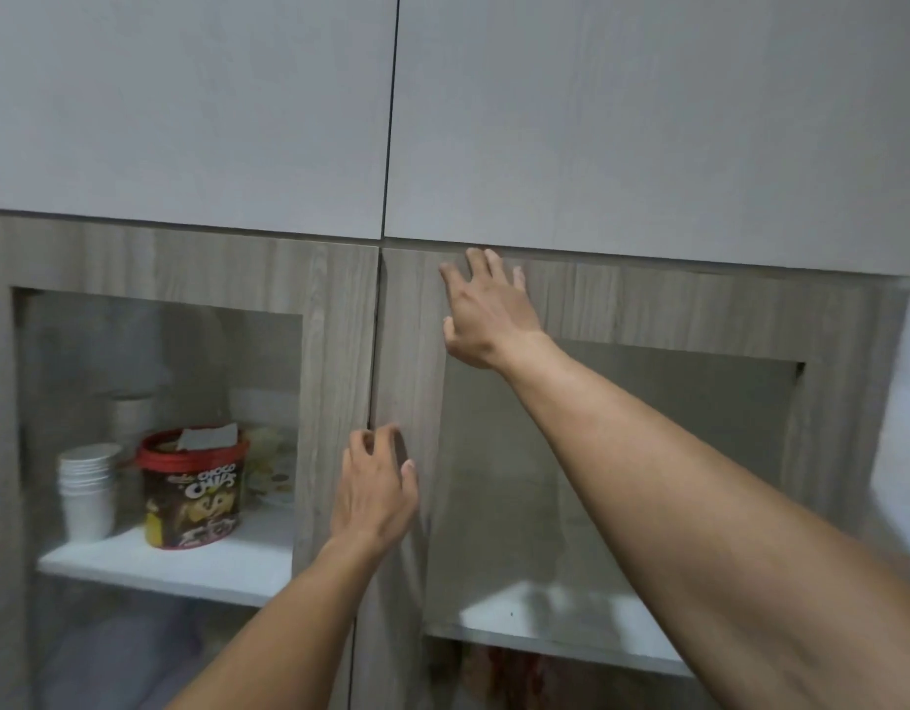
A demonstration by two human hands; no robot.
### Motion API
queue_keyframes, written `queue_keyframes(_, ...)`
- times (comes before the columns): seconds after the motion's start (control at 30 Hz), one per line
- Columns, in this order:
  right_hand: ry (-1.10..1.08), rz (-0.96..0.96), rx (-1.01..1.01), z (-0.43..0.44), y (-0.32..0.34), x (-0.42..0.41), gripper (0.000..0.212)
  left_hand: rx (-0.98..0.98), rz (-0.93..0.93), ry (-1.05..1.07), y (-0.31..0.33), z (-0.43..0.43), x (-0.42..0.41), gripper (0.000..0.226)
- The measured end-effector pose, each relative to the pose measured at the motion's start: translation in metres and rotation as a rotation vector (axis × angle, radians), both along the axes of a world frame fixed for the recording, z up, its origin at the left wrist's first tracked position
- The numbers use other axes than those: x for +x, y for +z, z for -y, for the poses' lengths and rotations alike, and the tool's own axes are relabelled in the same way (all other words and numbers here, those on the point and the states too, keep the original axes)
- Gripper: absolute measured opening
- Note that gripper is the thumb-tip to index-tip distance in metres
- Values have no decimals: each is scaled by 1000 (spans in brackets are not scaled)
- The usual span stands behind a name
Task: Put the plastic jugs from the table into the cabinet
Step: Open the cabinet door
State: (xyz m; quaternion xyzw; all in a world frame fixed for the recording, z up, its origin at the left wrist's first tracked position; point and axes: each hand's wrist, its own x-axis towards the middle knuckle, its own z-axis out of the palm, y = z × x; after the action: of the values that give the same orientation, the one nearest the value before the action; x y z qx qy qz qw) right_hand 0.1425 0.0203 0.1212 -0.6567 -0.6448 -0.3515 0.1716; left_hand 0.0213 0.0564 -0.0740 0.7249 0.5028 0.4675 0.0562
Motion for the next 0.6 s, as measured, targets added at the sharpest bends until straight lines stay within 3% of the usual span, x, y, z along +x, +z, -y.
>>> queue_keyframes(0.23,-13,-46,46,-1,4,-3,70,-25,88,32,2,-3,4,43)
queue_keyframes(0.6,84,-177,70,39,8,-19,65,-184,372,1,-7,24,-9,69)
